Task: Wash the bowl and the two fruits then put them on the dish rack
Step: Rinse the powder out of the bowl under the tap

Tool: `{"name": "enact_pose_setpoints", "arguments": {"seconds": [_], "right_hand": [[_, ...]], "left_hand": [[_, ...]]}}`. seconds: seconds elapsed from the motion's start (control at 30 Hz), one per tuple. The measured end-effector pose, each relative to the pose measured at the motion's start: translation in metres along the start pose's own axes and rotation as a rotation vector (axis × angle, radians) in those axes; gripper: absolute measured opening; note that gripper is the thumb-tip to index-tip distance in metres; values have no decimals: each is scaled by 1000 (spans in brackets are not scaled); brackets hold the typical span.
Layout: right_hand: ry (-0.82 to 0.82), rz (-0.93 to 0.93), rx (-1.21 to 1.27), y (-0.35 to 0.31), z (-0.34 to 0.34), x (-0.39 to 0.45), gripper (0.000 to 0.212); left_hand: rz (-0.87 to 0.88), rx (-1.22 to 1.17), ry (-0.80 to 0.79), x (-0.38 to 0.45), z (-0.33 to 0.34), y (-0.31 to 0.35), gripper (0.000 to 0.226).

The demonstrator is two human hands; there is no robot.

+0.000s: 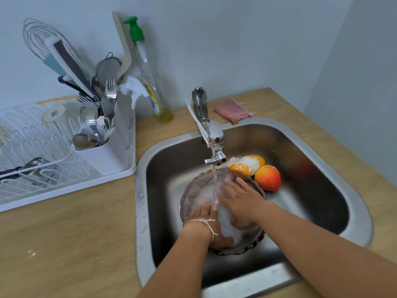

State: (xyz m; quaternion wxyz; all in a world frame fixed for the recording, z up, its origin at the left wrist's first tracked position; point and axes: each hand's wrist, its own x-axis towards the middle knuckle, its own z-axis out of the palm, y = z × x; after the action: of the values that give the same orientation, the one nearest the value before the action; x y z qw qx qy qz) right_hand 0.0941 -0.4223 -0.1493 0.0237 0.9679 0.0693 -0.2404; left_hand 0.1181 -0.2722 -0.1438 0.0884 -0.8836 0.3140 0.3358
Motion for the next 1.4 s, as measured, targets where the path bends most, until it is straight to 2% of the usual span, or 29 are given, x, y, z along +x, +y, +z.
{"name": "enact_pose_setpoints", "arguments": {"seconds": [0.17, 0.27, 0.37, 0.53, 0.6, 0.67, 0.77, 0.87, 0.93, 1.03, 1.3, 1.4], "right_hand": [[-269, 67, 68, -10, 5, 1, 95], [-340, 68, 87, -16, -1, -3, 96], [-345, 45, 83, -23, -5, -9, 101], [-263, 45, 293, -22, -1, -11, 83], [-152, 39, 338, -14, 0, -10, 63], [-30, 23, 317, -7, 1, -8, 53], [105, -15, 274, 0, -2, -2, 53], [207, -66, 313, 1, -4, 5, 57], [176, -105, 308, 0, -1, 7, 59], [12, -91, 276, 2, 6, 7, 71], [-67, -42, 306, 2, 8, 9, 84], [-138, -25, 309, 1, 9, 8, 92]], "left_hand": [[-206, 131, -72, 9, 8, 2, 115], [-253, 253, -81, 11, 8, -4, 100], [-280, 246, -37, 11, 8, -11, 77], [-272, 167, 16, 1, 3, -8, 73], [-240, 80, 47, 1, 4, -7, 76], [-162, -40, 64, 4, 6, -9, 91], [4, -171, -10, 5, 6, -10, 120], [55, -176, 5, 5, 4, -9, 126], [52, -152, 10, 6, 4, -10, 126], [59, -143, 22, 10, 5, -12, 125], [-12, -127, 76, 15, 7, -10, 110], [-27, -101, 50, 10, 5, -13, 119]]}}
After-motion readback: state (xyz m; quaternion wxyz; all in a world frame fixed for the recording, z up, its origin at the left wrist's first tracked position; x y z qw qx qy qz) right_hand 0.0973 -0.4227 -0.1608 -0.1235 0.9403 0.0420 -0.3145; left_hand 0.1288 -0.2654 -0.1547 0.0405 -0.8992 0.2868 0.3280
